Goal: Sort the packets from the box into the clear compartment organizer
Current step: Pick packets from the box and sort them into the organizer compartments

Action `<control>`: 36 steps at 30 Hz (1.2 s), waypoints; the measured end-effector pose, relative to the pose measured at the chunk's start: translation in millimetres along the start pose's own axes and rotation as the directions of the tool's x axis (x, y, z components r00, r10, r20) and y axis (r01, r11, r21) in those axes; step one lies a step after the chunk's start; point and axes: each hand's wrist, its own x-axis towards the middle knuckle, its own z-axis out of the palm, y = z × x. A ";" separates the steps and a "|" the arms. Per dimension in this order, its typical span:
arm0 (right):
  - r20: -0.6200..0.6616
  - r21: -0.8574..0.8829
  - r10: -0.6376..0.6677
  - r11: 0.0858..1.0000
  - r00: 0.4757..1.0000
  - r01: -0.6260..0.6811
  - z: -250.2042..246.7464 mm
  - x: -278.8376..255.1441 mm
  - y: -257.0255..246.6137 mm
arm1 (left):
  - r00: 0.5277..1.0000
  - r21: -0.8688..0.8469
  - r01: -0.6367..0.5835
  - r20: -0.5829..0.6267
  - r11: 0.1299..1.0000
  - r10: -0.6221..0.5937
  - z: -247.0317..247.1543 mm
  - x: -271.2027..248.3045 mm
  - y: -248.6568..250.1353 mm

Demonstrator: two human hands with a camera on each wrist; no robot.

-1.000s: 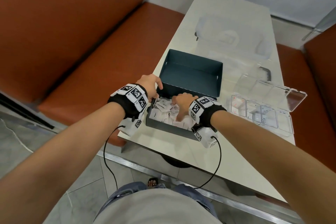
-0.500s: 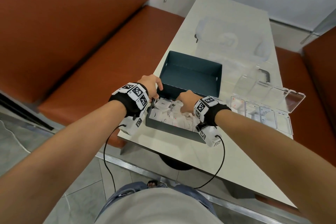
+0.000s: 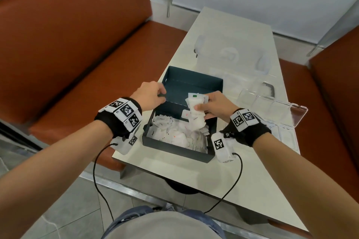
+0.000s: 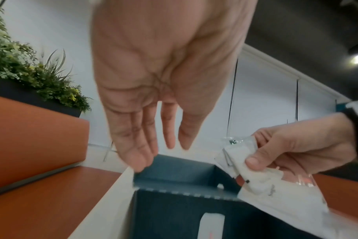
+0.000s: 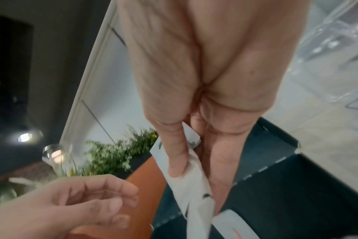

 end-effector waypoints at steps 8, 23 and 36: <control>-0.064 0.600 -0.189 0.777 0.980 0.189 -32.8 -32.2 -29.3 | 0.999 -0.731 0.036 0.023 0.682 -0.028 -6.0 -5.9 66.5; -0.122 0.250 -0.089 0.961 0.988 0.118 -53.0 -56.3 -7.2 | 0.849 -0.871 0.484 0.490 0.083 0.198 45.2 -10.3 139.3; -0.346 0.371 0.075 0.927 0.935 0.063 -63.6 -69.4 27.3 | 0.956 -0.931 0.293 0.288 0.217 -0.052 83.0 -2.1 172.8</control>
